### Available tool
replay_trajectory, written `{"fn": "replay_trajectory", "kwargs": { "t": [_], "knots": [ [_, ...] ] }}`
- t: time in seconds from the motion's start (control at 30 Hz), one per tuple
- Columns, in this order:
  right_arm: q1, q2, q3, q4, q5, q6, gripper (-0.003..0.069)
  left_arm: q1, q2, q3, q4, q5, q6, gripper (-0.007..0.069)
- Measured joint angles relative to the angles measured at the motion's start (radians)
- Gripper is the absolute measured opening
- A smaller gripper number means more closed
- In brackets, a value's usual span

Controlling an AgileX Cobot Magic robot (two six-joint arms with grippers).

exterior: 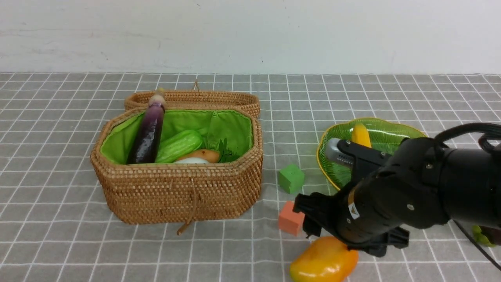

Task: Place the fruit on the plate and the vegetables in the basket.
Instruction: Use the right arm to grab a mango and put it into the right plate

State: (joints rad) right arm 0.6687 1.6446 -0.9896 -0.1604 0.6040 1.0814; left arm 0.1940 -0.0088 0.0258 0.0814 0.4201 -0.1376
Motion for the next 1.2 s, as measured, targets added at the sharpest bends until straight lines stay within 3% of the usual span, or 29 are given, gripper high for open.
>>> {"fn": "replay_trajectory", "kwargs": {
  "t": [0.13, 0.47, 0.73, 0.9, 1.03, 1.2],
  "knots": [
    [0.0, 0.028, 0.015, 0.035, 0.053, -0.002, 0.0619, 0.0, 0.0, 0.0, 0.0, 0.0, 0.0, 0.0223],
    [0.0, 0.029, 0.006, 0.051, 0.116, -0.097, 0.0586, 0.0, 0.0, 0.0, 0.0, 0.0, 0.0, 0.0234],
    [0.0, 0.029, 0.006, 0.084, 0.296, -0.36, 0.0584, 0.0, 0.0, 0.0, 0.0, 0.0, 0.0, 0.0237],
    [0.0, 0.029, 0.006, 0.118, 0.312, -0.467, 0.0584, 0.0, 0.0, 0.0, 0.0, 0.0, 0.0, 0.0237],
    [0.0, 0.029, 0.004, 0.127, 0.27, -0.478, 0.0584, 0.0, 0.0, 0.0, 0.0, 0.0, 0.0, 0.0237],
    [0.0, 0.021, -0.059, 0.045, 0.291, -0.467, 0.0599, 0.0, 0.0, 0.0, 0.0, 0.0, 0.0, 0.0237]
  ]
}}
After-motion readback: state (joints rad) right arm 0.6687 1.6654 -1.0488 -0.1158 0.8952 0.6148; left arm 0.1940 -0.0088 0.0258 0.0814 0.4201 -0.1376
